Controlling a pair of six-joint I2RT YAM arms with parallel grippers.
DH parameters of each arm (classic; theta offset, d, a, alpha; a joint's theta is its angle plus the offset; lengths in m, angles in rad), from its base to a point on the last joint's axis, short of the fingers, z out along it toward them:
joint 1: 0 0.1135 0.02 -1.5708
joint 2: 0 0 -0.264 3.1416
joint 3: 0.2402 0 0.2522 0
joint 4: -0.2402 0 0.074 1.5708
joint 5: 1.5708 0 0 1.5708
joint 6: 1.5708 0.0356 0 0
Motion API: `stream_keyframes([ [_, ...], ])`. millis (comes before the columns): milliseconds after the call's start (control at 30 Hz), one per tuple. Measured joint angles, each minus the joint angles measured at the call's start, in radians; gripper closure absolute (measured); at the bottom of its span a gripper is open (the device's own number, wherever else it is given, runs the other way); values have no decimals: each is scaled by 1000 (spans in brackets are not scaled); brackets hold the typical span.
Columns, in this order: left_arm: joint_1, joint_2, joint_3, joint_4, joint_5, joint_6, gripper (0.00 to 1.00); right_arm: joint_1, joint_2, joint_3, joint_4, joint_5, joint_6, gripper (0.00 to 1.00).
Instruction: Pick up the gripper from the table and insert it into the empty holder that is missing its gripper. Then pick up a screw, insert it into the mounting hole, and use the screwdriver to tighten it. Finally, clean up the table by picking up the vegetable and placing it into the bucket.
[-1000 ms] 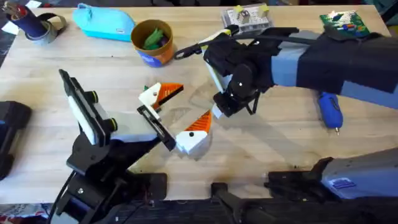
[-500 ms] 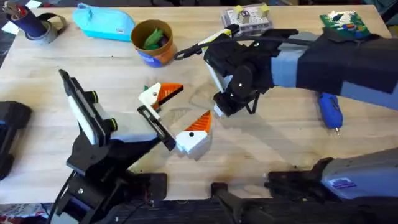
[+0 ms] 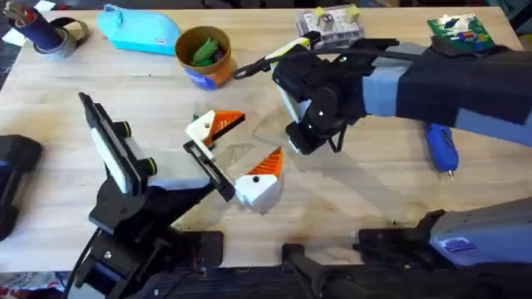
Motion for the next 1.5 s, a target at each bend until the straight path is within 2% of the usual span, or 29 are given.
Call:
stream_keyframes([
  [200,0,0,0,0,0,0,10,0,-13,48,-111,-2,0,995],
  [467,0,0,0,0,0,0,10,0,-88,280,-237,-5,21,995],
  [733,0,0,0,0,0,0,10,23,-88,483,-284,-32,49,995],
  [833,0,0,0,0,0,0,10,45,-61,583,-336,-43,55,995],
  [1000,0,0,0,0,0,0,10,93,62,792,-459,-65,52,995],
  [1133,0,0,0,0,0,0,10,138,175,929,-479,-143,21,995],
  [1300,0,0,0,0,0,0,10,186,219,963,-483,-217,-33,995],
  [1500,0,0,0,0,0,0,10,232,219,968,-474,-238,-107,995],
])
